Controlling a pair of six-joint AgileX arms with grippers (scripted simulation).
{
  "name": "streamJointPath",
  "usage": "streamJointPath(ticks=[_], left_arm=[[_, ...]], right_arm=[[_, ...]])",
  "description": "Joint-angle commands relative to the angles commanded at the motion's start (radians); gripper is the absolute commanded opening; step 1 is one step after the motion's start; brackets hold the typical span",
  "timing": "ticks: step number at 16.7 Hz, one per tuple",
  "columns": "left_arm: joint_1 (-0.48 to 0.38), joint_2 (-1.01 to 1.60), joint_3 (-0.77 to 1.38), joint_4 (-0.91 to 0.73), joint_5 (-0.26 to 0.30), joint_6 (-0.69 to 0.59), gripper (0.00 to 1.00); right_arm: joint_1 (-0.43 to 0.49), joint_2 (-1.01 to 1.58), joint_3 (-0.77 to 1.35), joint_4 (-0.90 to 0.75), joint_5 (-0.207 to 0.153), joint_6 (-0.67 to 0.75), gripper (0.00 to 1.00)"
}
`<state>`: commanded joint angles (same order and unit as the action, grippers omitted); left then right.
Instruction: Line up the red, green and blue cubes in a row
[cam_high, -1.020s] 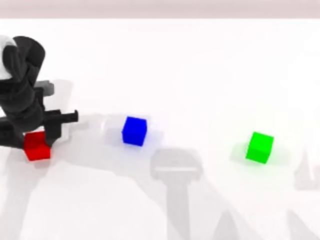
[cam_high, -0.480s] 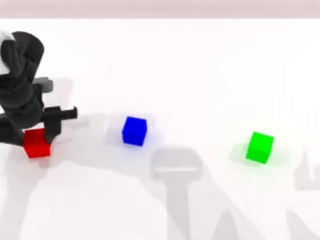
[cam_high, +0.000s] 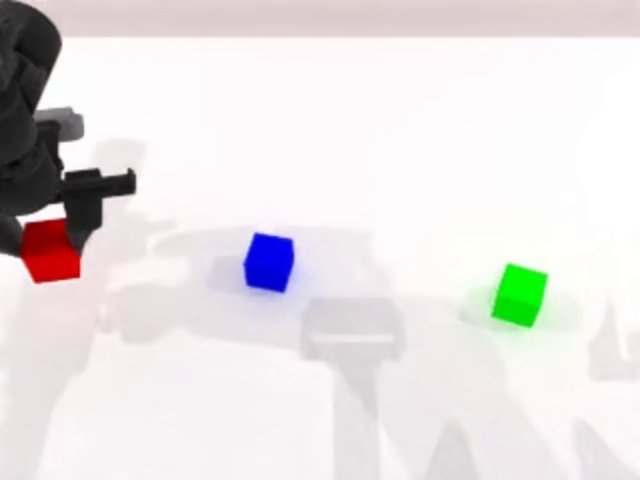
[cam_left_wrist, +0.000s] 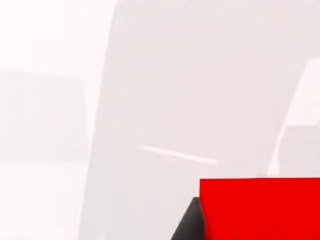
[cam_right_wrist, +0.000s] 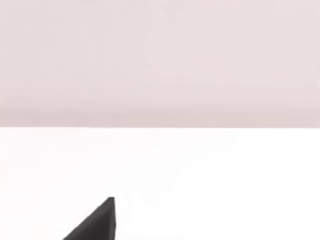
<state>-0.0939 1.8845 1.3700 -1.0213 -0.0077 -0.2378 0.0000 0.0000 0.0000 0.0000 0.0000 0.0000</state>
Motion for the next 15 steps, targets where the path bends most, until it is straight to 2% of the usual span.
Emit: streamJointPath(ticks=[4,6,9,15], left_arm=[[-0.008,0.004,-0.002,0.002,0.000,0.000,0.00],[-0.044,0.006,0.005,-0.005,-0.001,-0.027,0.00],[-0.160,0.005,0.019,-0.024,-0.002,-0.114,0.00],[-0.465,-0.011,0.042,-0.067,-0.004,-0.329,0.00]], right_arm=[[0.000,0.000,0.000,0.000,0.000,0.000,1.00],[0.000,0.000,0.000,0.000,0.000,0.000,1.00],[0.000,0.000,0.000,0.000,0.000,0.000,1.00],[0.000,0.000,0.000,0.000,0.000,0.000,1.00]])
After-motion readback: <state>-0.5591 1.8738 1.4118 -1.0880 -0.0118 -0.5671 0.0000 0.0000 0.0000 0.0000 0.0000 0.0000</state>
